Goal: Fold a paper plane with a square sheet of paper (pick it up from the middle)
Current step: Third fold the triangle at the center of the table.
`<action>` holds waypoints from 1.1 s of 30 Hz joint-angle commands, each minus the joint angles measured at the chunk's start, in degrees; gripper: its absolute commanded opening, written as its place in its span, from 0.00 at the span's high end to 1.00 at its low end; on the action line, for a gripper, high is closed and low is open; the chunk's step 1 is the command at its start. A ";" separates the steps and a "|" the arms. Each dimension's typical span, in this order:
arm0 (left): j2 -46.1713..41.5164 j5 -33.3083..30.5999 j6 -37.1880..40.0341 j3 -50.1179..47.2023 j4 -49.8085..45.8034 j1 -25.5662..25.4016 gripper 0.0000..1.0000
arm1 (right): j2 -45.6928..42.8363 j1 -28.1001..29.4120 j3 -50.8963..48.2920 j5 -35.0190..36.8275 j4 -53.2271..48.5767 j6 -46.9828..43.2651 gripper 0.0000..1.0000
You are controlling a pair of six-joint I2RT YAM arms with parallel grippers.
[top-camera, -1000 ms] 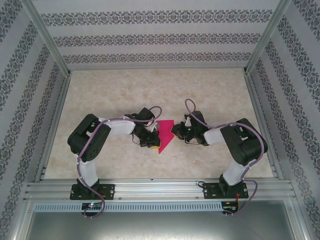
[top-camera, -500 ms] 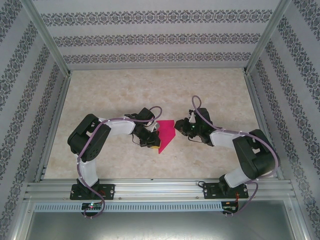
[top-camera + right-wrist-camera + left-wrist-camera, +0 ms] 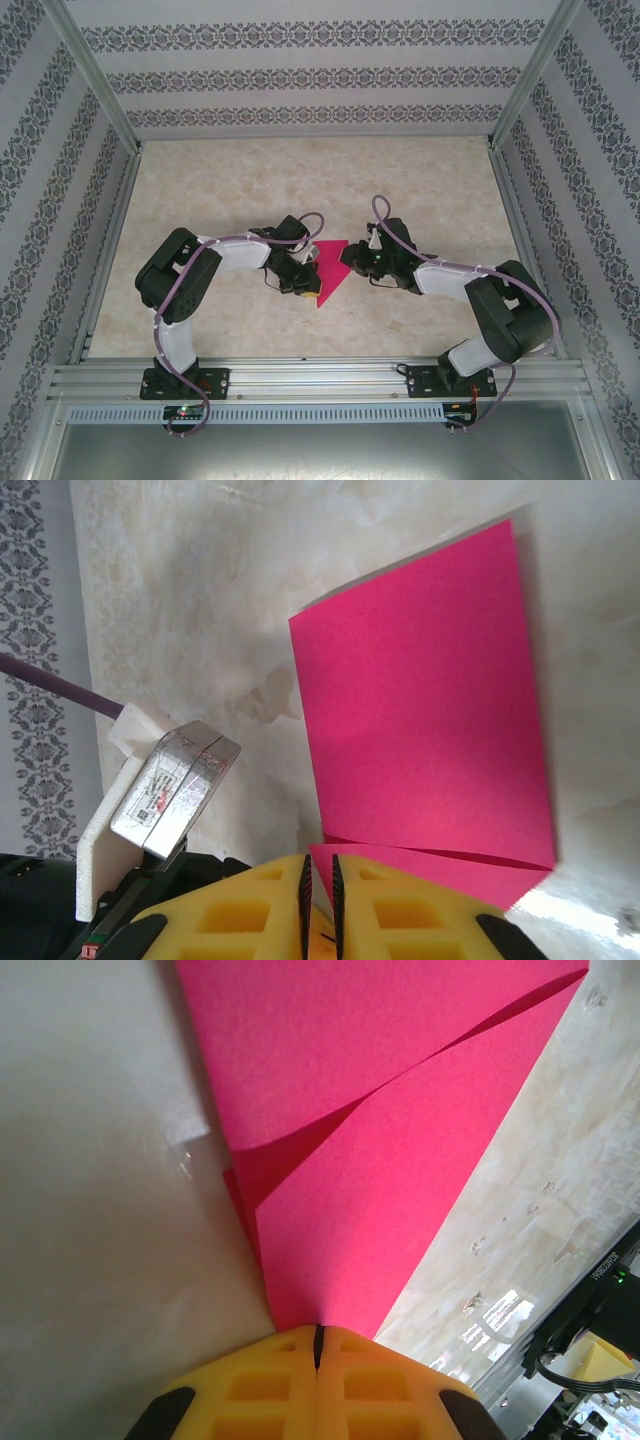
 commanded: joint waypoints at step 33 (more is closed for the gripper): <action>-8.24 -11.01 -0.30 -1.64 -8.03 0.25 0.93 | 12.48 9.31 -6.15 14.80 10.12 18.36 0.91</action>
